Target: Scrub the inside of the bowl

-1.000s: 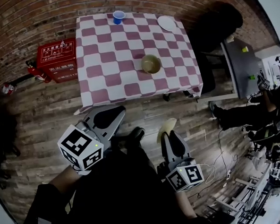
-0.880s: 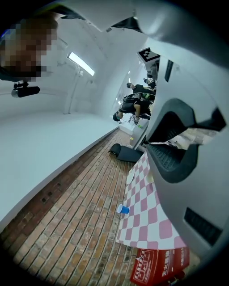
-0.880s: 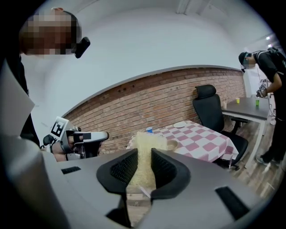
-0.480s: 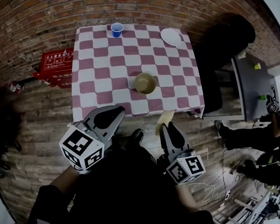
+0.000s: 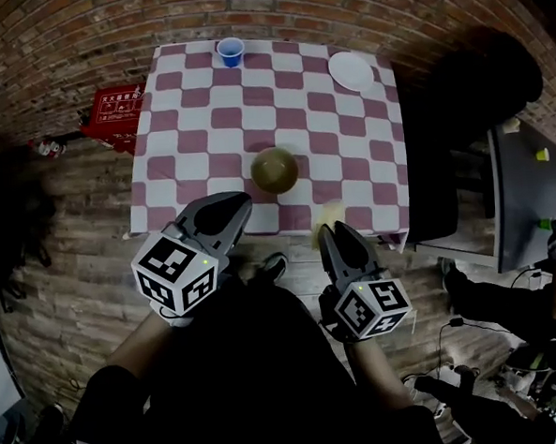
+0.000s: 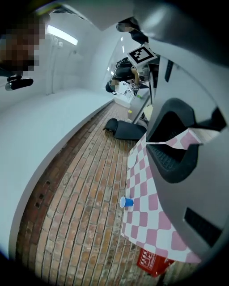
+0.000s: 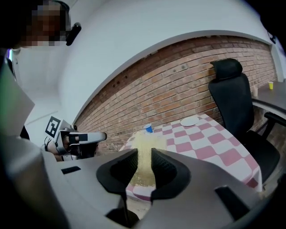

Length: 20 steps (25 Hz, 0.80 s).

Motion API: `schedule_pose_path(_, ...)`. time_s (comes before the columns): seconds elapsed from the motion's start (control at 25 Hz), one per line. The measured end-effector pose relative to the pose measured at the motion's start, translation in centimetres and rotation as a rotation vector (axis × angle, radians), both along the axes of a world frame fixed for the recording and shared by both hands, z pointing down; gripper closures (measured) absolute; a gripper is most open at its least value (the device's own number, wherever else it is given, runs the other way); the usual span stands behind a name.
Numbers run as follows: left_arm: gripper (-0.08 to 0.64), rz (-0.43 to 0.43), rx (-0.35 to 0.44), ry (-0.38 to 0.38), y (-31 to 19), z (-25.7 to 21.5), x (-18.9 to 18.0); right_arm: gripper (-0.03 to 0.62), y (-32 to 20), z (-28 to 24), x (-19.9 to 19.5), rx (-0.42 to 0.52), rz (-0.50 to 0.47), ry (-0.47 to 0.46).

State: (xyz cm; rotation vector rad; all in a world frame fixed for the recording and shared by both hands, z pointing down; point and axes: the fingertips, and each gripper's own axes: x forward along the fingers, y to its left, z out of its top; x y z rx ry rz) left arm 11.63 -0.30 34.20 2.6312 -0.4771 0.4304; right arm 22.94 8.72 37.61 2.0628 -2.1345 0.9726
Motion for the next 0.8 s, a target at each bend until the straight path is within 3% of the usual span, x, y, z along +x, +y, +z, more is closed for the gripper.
schedule_pose_path(0.16,0.537,-0.044,-0.026,-0.082,-3.2,3.5,0.1,0.489,-3.0,2.3,1.5,-0.044,-0.042,0.033)
schedule_pose_path(0.4,0.537,-0.061,-0.158,-0.148,-7.9,10.5,0.4,0.489,-8.8,5.9,0.7,-0.146,-0.153,0.200)
schedule_pose_path(0.56,0.537,-0.020,-0.212,-0.171,-9.5,14.3,1.2,0.489,-12.3,8.7,-1.5,-0.215,-0.260,0.311)
schedule_pose_path(0.68,0.530,0.005,-0.313,-0.174,-9.3,16.7,1.9,0.489,-13.9,10.8,-3.2,-0.288,-0.379,0.410)
schedule_pose_path(0.8,0.455,-0.005,-0.408,-0.183,-8.6,18.8,2.1,0.489,-14.5,12.8,-4.7,-0.344,-0.516,0.509)
